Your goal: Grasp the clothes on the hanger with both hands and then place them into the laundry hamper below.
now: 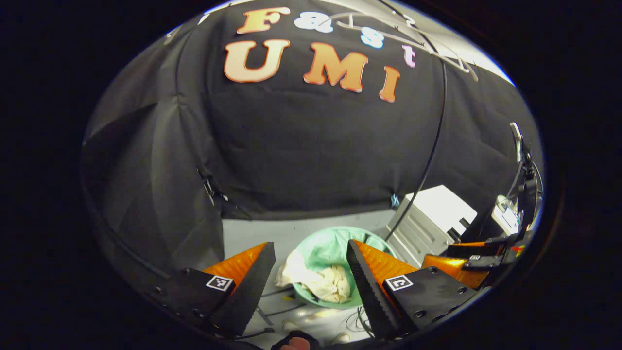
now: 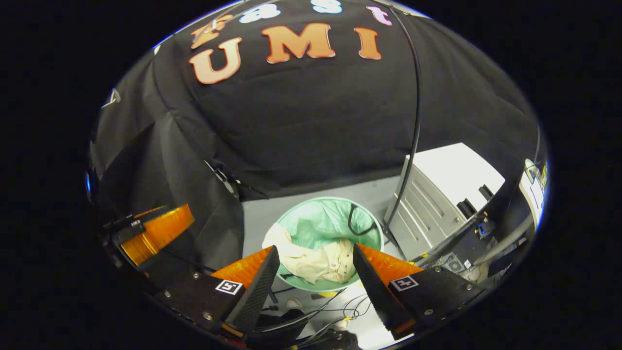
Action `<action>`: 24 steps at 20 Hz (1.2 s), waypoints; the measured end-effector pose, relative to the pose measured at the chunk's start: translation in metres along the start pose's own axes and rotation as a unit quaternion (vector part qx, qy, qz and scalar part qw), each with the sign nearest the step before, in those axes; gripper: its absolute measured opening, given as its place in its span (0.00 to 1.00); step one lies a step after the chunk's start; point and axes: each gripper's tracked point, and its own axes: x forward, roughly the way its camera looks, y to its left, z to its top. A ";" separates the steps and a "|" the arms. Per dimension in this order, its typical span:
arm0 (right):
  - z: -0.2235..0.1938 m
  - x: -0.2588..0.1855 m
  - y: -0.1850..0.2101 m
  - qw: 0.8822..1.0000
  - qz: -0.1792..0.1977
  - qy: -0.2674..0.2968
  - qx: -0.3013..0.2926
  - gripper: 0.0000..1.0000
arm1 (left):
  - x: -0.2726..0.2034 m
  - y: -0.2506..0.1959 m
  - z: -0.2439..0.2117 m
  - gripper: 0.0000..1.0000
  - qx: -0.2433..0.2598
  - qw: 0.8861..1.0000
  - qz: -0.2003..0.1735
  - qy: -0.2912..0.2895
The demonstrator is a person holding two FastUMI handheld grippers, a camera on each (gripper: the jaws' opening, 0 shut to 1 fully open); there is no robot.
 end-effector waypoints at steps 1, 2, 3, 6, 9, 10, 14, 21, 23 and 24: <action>0.011 -0.017 0.001 1.000 0.007 -0.015 -0.003 0.95 | -0.010 -0.006 0.013 0.98 -0.007 1.000 0.005 -0.027; 0.026 -0.034 -0.001 0.999 0.014 -0.038 -0.006 0.95 | -0.023 -0.012 0.027 1.00 -0.010 0.999 0.008 -0.048; 0.044 -0.052 -0.004 0.998 0.016 -0.065 -0.010 0.95 | -0.036 -0.018 0.039 0.98 -0.009 0.997 0.011 -0.072; 0.094 -0.112 -0.024 0.991 -0.001 -0.133 -0.023 0.94 | -0.063 -0.040 0.064 0.94 0.006 0.993 0.012 -0.113; 0.126 -0.161 -0.036 0.983 0.000 -0.182 -0.026 0.95 | -0.097 -0.055 0.090 0.97 -0.003 0.990 0.016 -0.143; 0.135 -0.178 -0.038 0.980 0.001 -0.196 -0.030 0.95 | -0.106 -0.057 0.098 0.96 -0.005 0.988 0.018 -0.156; 0.166 -0.237 -0.042 0.969 -0.002 -0.245 -0.037 0.95 | -0.139 -0.069 0.128 0.94 -0.009 0.981 0.011 -0.195; 0.190 -0.316 -0.068 0.943 -0.025 -0.330 -0.035 0.94 | -0.196 -0.085 0.185 0.94 0.010 0.961 -0.005 -0.277; 0.185 -0.322 -0.072 0.937 -0.042 -0.344 -0.044 0.94 | -0.204 -0.086 0.194 0.97 0.022 0.956 -0.001 -0.293; 0.185 -0.327 -0.075 0.935 -0.049 -0.347 -0.046 0.94 | -0.207 -0.088 0.195 0.97 0.020 0.955 -0.003 -0.296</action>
